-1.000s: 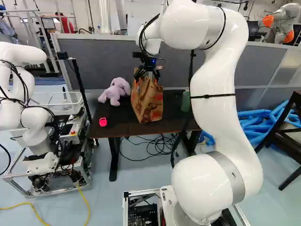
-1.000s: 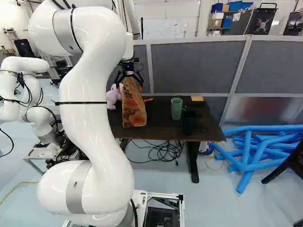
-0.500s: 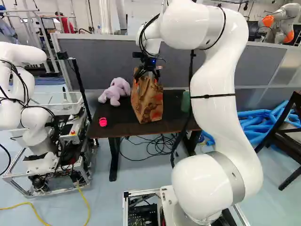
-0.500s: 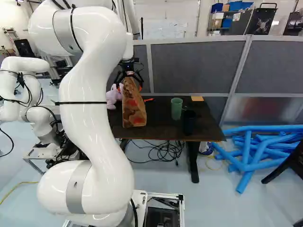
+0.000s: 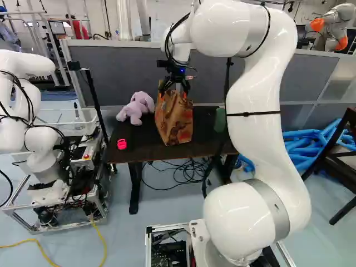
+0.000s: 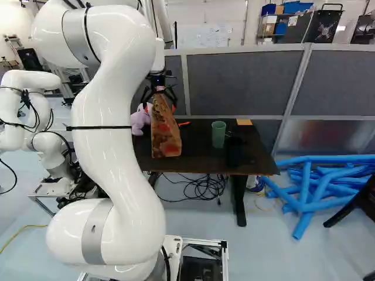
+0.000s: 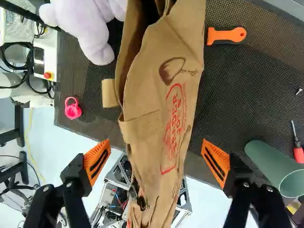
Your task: Pick up the bag on the ground and place it on the table
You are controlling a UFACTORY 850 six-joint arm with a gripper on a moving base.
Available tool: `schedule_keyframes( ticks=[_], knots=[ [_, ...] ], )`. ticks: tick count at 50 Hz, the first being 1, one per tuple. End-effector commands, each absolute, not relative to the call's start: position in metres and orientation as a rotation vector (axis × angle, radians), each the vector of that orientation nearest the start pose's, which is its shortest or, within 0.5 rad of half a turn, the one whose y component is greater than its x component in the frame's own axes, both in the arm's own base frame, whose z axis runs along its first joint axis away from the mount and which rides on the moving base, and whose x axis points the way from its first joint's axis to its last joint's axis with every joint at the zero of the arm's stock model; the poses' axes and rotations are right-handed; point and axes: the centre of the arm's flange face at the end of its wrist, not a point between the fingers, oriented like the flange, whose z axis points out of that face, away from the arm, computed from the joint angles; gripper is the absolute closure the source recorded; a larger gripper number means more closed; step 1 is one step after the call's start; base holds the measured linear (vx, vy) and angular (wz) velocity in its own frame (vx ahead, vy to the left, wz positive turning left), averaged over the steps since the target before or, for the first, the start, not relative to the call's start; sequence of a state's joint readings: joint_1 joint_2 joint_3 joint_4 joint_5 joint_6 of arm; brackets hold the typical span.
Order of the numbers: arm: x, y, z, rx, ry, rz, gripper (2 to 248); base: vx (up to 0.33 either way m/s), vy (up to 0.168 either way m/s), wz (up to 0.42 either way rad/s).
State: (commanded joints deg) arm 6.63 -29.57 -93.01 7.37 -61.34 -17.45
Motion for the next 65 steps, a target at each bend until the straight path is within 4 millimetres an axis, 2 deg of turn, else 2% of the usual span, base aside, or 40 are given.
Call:
schedule_keyframes(
  ticks=[17,65],
  knots=[
    [0.620,0.082,0.584,-2.982,-0.566,0.028,3,0.000,0.000,0.000],
    [0.581,0.077,0.661,-2.978,-0.585,-0.015,3,0.000,0.000,0.000]
  ],
)
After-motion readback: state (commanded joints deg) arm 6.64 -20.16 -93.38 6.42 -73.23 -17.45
